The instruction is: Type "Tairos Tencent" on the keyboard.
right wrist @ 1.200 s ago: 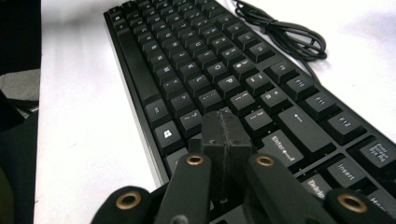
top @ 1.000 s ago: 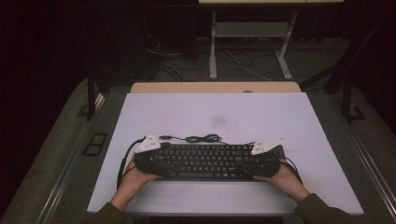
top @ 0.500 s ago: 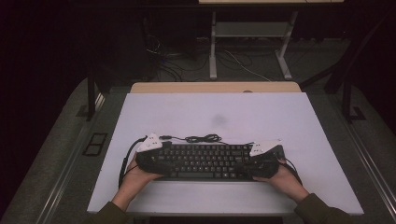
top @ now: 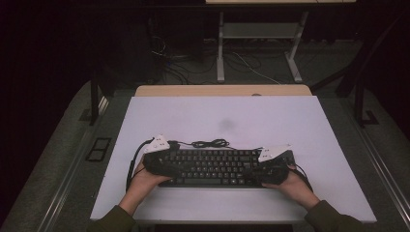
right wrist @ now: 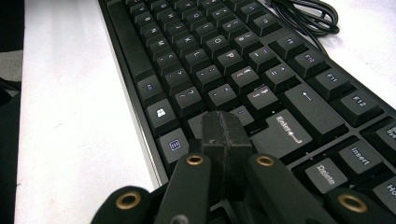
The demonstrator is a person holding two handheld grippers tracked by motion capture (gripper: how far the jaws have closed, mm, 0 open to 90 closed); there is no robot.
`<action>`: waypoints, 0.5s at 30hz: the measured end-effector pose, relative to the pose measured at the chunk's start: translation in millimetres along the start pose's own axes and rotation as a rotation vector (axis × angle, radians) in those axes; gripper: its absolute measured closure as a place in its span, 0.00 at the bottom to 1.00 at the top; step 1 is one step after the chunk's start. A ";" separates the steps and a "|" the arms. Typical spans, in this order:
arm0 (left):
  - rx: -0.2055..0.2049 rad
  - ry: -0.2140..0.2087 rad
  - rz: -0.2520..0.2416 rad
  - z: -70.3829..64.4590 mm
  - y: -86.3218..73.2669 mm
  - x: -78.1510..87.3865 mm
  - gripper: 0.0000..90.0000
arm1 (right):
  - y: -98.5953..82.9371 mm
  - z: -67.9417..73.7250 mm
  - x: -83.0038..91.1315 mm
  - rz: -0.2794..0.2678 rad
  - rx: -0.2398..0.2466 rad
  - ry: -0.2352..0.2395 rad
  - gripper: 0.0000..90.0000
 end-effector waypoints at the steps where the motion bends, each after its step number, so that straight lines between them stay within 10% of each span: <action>1: -0.002 0.000 0.000 0.6 0.6 -0.3 0.16 | -0.1 0.0 0.0 0.000 -0.002 0.002 0.99; 15: -0.026 -0.026 0.019 -3.4 8.4 -18.3 0.28 | 0.9 -0.1 -0.8 0.003 0.008 0.000 0.99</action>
Point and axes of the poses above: each handheld gripper's, and its own axes: x roughly backward along the jaws, y roughly out of its top, z roughly to its left, the point moved 2 cm from there along -x, roughly forward along the jaws, and after that the axes turned 1 degree about x, right-handed, at the moved point
